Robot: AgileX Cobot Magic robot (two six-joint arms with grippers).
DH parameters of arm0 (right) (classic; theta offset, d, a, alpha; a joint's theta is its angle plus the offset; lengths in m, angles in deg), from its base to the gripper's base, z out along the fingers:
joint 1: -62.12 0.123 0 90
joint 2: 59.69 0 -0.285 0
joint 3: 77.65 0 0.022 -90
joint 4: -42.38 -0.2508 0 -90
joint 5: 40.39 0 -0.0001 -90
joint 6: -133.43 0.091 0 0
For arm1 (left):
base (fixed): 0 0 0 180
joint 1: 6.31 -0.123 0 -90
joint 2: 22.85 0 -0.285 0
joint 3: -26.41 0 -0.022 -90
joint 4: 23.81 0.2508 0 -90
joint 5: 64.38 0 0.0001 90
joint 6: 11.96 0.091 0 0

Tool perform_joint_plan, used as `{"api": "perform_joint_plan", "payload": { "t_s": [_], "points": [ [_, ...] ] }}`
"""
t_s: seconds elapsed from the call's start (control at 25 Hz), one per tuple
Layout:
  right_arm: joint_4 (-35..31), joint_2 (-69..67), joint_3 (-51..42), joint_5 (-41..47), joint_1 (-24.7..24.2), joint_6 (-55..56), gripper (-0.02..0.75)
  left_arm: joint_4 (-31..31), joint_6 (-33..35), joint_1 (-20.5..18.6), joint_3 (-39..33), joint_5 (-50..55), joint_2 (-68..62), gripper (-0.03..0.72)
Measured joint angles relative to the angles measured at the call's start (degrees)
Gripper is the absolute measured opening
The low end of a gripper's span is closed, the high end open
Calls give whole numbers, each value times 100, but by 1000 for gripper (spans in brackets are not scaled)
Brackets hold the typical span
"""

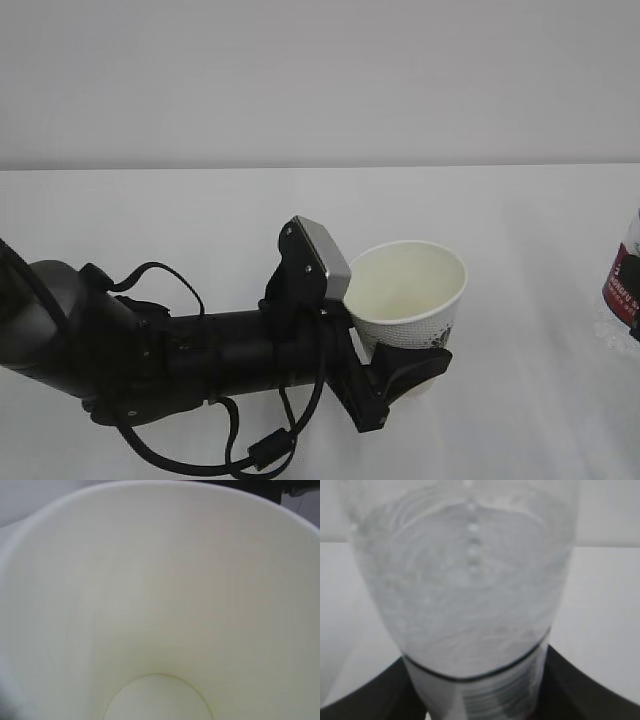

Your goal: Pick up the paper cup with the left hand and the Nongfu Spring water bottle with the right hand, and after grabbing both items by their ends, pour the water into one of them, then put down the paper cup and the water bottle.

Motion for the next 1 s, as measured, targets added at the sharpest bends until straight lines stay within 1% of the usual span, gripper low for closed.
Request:
{"api": "perform_joint_plan", "payload": {
  "t_s": [0.36, 0.84, 1.0],
  "points": [
    [0, 801, -6, 772, 0, 20, 416, 11, -64, 295, 236, 188, -2, 548],
    [0, 1354, -28, 1276, 0, 34, 417, 11, -117, 652, 371, 336, -12, 548],
    [0, 1615, -28, 1573, 0, 34, 416, 19, -130, 769, 423, 638, -12, 548]
  ]
}}
